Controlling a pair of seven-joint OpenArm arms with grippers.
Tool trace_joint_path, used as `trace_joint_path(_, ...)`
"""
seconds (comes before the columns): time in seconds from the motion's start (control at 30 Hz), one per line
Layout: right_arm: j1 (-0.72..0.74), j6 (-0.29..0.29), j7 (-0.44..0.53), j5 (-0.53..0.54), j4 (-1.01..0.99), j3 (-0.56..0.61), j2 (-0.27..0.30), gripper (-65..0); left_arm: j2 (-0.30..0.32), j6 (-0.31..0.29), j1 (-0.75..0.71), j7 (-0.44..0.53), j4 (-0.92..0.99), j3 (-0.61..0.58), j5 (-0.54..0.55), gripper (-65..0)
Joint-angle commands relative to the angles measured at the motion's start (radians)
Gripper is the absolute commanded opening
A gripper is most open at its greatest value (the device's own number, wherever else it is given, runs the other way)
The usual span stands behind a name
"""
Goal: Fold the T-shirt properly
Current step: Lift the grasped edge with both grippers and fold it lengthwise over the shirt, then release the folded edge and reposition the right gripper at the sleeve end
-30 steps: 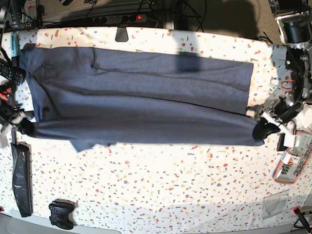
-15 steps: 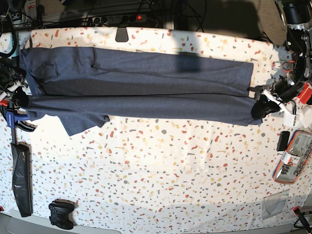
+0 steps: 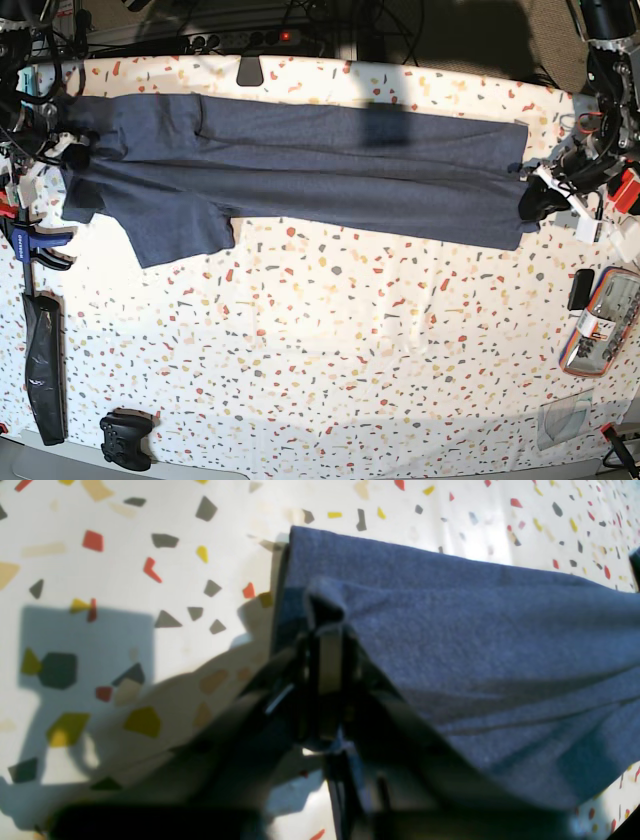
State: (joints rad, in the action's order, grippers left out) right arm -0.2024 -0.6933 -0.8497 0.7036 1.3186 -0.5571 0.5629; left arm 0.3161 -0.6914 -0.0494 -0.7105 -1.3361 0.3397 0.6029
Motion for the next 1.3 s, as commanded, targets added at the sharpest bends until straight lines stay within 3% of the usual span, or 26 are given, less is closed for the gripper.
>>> trace_joint_path(0.0, 0.008, -0.005, -0.01, 0.007, 0.016, -0.013, 0.027, -45.0, 0.02, -0.007, 0.014, 0.023, -0.019, 0.007, 0.015, -52.8)
trace_joint_path(0.07, 0.008, -0.005, -0.039, 0.007, 0.016, -0.013, 0.027, -34.9, 0.02, -0.007, 0.016, 0.022, -0.019, 0.007, 0.016, -38.1)
trace_joint_path(0.13, 0.008, -0.005, -0.039, 0.011, 0.016, -0.013, 0.027, -32.0, 0.02, -0.007, 0.016, 0.023, -0.019, 0.008, 0.019, -30.0)
trace_joint_path(0.57, 0.05, -0.005, -0.042, 0.258, 0.016, -0.013, 0.05, -32.0, 0.02, -0.007, 0.016, 0.022, -0.019, 0.007, 0.033, -29.6)
trace_joint_path(0.8, 0.154, -0.005, -0.093, 0.258, 0.016, -0.013, 0.05, -32.0, 0.02, -0.007, 0.016, 0.022, -0.019, 0.008, 0.033, -29.6)
trace_joint_path(0.93, 0.228, -0.005, -0.285, 0.25, 0.016, -0.013, 0.05, -32.0, 0.02, -0.007, 0.016, 0.023, -0.019, 0.008, 0.033, -29.6)
trace_joint_path(1.13, 0.197, -0.005, -0.284, 0.16, 0.016, -0.013, 0.072, -32.0, 0.02, -0.007, 0.016, 0.023, -0.019, 0.008, 0.033, -29.6)
trace_joint_path(1.27, 0.166, -0.005, -0.284, 0.156, 0.016, -0.013, 0.121, -32.0, 0.02, -0.007, 0.016, 0.027, -0.019, 0.007, 0.033, -29.6)
